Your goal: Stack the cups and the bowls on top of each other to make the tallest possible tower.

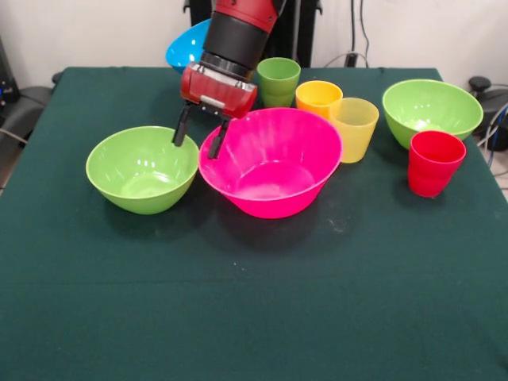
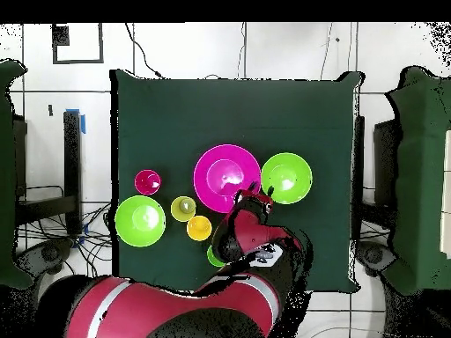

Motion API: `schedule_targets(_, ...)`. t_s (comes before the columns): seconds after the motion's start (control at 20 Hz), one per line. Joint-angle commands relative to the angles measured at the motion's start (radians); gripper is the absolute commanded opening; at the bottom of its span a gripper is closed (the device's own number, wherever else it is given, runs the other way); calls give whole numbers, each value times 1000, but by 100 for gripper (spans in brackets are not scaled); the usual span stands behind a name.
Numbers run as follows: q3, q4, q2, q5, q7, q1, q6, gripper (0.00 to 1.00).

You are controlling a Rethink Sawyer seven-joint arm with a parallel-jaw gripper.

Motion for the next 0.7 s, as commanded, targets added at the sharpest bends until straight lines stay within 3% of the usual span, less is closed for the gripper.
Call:
schedule_targets(0.05, 136, -116, -20, -109, -39, 33, 185, 100)
schedule_targets(0.25, 40, -107, 1, -34, 9, 113, 104, 100)
schedule_targets(0.7, 69, -68, -73, -32, 50, 106, 219, 100)
